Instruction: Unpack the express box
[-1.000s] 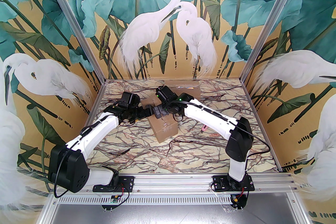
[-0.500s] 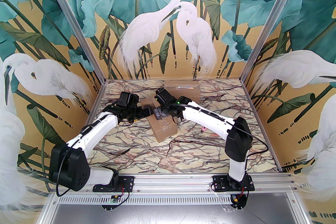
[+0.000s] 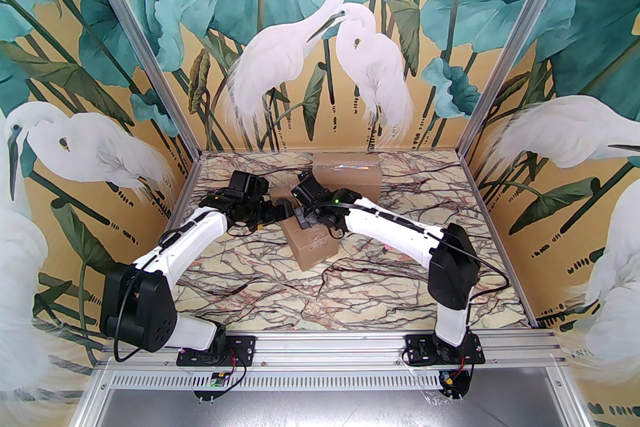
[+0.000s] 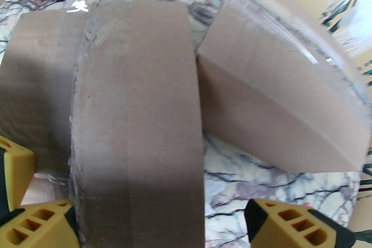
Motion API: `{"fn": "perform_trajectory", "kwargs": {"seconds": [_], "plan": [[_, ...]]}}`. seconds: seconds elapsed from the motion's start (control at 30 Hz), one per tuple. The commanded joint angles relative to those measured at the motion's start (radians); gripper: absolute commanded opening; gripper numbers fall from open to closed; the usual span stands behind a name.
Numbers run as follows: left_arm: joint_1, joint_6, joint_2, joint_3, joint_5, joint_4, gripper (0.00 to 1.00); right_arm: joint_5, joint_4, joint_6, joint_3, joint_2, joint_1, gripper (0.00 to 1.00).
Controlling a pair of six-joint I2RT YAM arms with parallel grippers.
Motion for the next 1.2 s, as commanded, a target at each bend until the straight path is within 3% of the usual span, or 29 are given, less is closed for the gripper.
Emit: {"fn": "perform_trajectory", "kwargs": {"seconds": [0.0,0.37,0.53,0.77,0.97,1.17], "plan": [[-0.010,0.047,0.031,0.003,-0.029,-0.093,0.92,0.176,-0.065,-0.029,0.005,-0.040,-0.004,0.90],[-0.009,0.095,0.069,0.015,-0.089,-0.127,0.91,0.170,-0.071,-0.079,0.093,-0.082,-0.026,0.74],[-0.009,0.087,0.060,0.044,-0.075,-0.134,0.91,0.039,-0.107,-0.051,0.117,-0.079,-0.084,0.70],[-0.019,0.009,0.028,0.198,-0.095,-0.200,0.93,-0.163,-0.143,-0.014,0.125,-0.098,-0.140,0.49],[-0.098,-0.087,0.066,0.360,-0.251,-0.306,0.93,-0.257,-0.112,0.037,0.098,-0.125,-0.149,0.24],[-0.184,-0.155,0.157,0.507,-0.374,-0.408,0.91,-0.303,-0.074,0.105,0.060,-0.152,-0.151,0.15]]}}
